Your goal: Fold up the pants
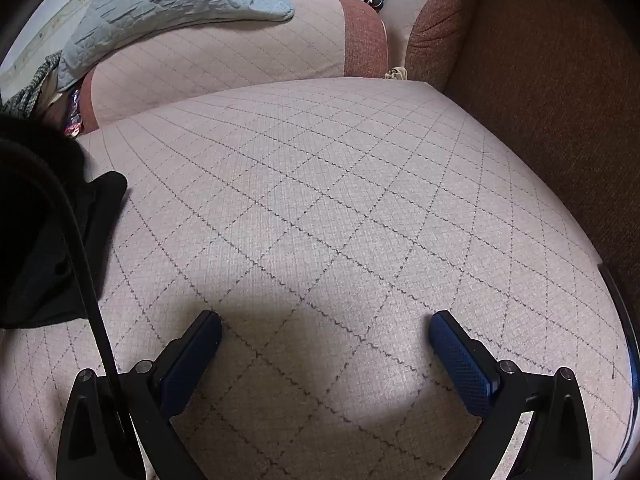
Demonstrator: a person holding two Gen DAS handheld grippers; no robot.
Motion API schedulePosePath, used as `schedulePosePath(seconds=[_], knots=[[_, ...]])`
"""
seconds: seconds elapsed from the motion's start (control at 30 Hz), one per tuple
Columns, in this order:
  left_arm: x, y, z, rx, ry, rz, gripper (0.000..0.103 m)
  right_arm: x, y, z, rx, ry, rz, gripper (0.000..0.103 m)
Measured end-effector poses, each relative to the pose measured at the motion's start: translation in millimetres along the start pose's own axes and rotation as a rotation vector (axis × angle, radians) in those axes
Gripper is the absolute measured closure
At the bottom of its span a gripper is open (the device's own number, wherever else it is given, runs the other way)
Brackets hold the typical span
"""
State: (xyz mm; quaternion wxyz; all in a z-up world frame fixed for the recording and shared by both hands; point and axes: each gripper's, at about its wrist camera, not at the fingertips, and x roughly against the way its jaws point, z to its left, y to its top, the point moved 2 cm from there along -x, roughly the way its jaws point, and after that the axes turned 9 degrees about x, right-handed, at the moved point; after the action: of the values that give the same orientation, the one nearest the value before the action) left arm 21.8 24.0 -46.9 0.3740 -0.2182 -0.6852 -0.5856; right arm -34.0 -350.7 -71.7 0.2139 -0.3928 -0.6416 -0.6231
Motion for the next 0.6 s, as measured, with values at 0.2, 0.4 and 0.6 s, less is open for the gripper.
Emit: schedulePosePath(seconds=[0.2, 0.4, 0.6], knots=[[-0.9, 0.2, -0.4, -0.001, 0.004, 0.001, 0.018, -0.2, -0.1, 0.2, 0.002, -0.002, 0.0, 0.0], [-1.2, 2.2, 0.0, 0.0, 0.004, 0.005, 0.018, -1.0, -0.3, -0.3, 0.001, 0.0, 0.0, 0.0], [-2.5, 4.6, -1.3, -0.001, 0.007, 0.007, 0.018, 2.5, -2.0, 3.8, 0.005, -0.005, -0.001, 0.0]])
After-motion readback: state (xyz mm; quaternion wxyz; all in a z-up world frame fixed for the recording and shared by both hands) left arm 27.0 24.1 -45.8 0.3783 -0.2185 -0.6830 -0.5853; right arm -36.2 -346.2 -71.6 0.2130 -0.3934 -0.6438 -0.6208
